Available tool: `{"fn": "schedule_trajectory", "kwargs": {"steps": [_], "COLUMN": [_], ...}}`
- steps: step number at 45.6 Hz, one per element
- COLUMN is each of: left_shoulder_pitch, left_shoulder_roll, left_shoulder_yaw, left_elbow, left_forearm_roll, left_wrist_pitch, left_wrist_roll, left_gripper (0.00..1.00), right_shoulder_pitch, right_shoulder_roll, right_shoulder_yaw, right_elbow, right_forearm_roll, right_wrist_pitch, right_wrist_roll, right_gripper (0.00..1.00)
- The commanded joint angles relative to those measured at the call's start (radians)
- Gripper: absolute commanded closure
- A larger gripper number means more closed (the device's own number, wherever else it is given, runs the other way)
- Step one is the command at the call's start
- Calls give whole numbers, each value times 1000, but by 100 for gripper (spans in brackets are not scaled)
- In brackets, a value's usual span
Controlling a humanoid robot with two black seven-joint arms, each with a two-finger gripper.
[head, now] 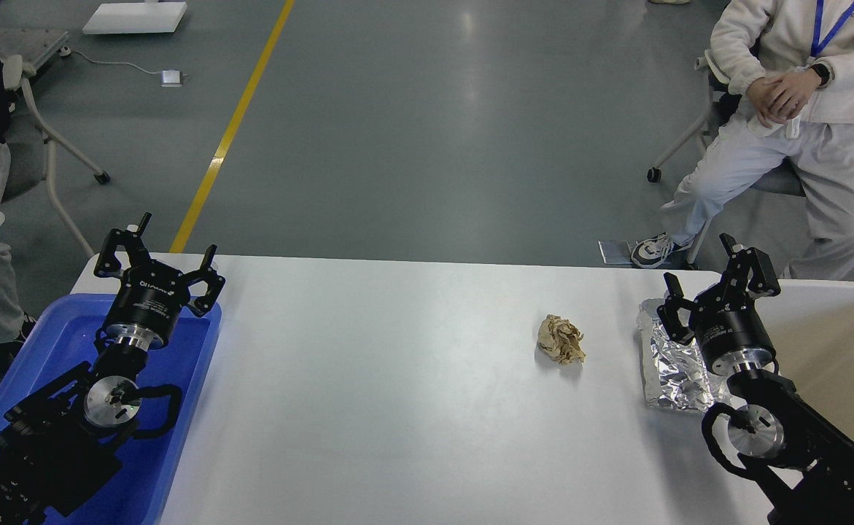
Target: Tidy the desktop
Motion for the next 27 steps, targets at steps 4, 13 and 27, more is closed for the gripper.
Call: {"fn": "schedule_trajectory", "kwargs": {"steps": [4, 13, 27], "left_shoulder_pitch": [0, 0, 0], "left_shoulder_roll": [0, 0, 0], "left_shoulder_yaw": [-1, 1, -1], "left_elbow": [0, 0, 0], "left_forearm_roll": [0, 0, 0], "left_wrist_pitch": [0, 0, 0], "left_wrist_roll": [0, 0, 0], "left_gripper": [0, 0, 0], "right_shoulder_pitch": [0, 0, 4], "right_shoulder_roll": [-1, -7, -15], "right_shoulder_yaw": [0, 0, 3], "right_elbow": [0, -1, -4], "right_forearm_roll": [0, 0, 3], "right_wrist_pitch": [-4, -4, -7], "right_wrist_roll": [0, 0, 0], "right_gripper": [0, 0, 0]}}
